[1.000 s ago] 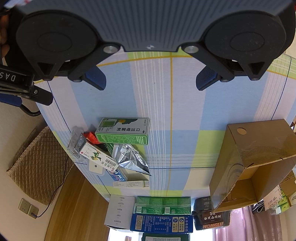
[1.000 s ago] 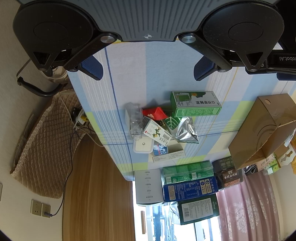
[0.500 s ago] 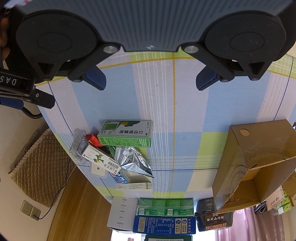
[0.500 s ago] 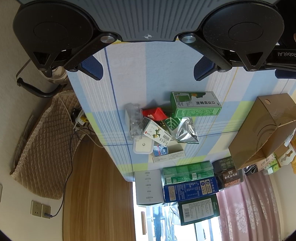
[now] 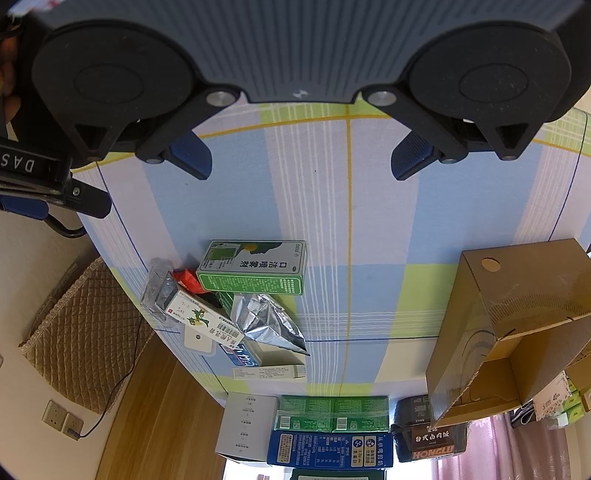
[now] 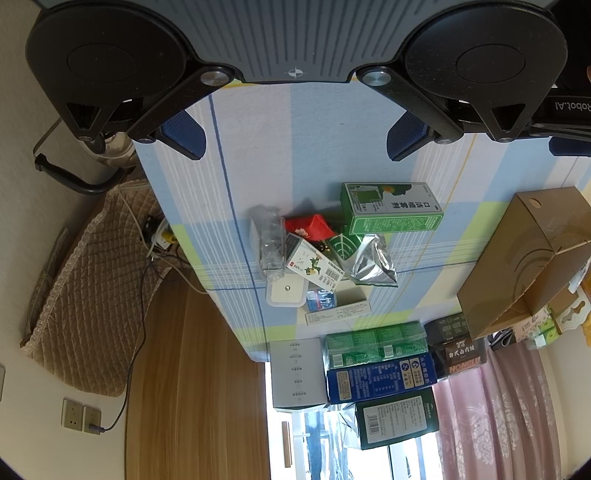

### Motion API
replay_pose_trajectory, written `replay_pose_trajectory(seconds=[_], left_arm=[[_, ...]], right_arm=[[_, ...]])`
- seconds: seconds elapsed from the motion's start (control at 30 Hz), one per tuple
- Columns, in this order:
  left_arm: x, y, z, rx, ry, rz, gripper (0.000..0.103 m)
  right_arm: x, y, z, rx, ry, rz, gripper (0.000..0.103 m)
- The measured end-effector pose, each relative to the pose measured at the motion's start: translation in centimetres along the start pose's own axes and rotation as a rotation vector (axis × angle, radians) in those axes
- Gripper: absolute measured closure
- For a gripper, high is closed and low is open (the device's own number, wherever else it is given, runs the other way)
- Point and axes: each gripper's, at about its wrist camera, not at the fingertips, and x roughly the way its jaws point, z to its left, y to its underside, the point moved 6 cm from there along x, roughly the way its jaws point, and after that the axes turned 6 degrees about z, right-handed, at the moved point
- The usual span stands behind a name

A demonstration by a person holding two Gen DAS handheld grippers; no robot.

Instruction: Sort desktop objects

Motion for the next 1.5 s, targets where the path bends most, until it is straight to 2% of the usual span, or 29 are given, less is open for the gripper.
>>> replay_pose_trajectory(seconds=[0.43, 0.6, 0.7, 0.8, 1.0, 1.13, 1.23, 1.33, 1.4, 1.5], left_arm=[[0.1, -0.1, -0.2, 0.015, 0.038, 0.014, 0.002], [0.3, -0.4, -0.1, 0.049, 0.063, 0.015, 0.002], [0.1, -1.1, -0.3, 0.118, 0.067, 0.002, 0.002], [0.0, -1.9, -0.5, 0.199, 0.056, -0.010, 0.002], [0.6, -4.3, -0.9, 0.336, 0.089, -0.027, 0.002], [1.4, -5.9, -1.5, 0.468, 0.077, -0.037, 0.002], [2.3, -6.7, -2.2, 0.584, 0.106, -0.041, 0.002], [3.9, -7.4, -2.6, 0.681, 0.132, -0.033, 0.005], [5.2, -7.7, -2.6, 0.733, 0.139, -0.019, 0.011], [7.1, -8.2, -2.7, 0.806, 0.145, 0.000, 0.013]], right_arm=[[0.0, 0.0, -0.1, 0.002, -0.003, 0.002, 0.002], [0.5, -0.3, 0.0, 0.010, -0.025, 0.042, 0.002], [0.5, -1.1, 0.0, 0.008, -0.037, 0.053, 0.002], [0.2, -2.4, -0.2, -0.027, -0.015, 0.028, 0.002], [0.9, -4.6, -0.9, -0.099, -0.018, 0.030, 0.002], [2.0, -5.6, -1.4, -0.143, -0.025, 0.048, 0.002], [2.8, -6.2, -1.8, -0.165, -0.043, 0.060, 0.002], [3.6, -6.7, -1.7, -0.207, -0.059, 0.063, 0.002], [4.4, -6.8, -1.5, -0.237, -0.072, 0.071, 0.002], [5.7, -7.0, -1.3, -0.305, -0.092, 0.077, 0.002]])
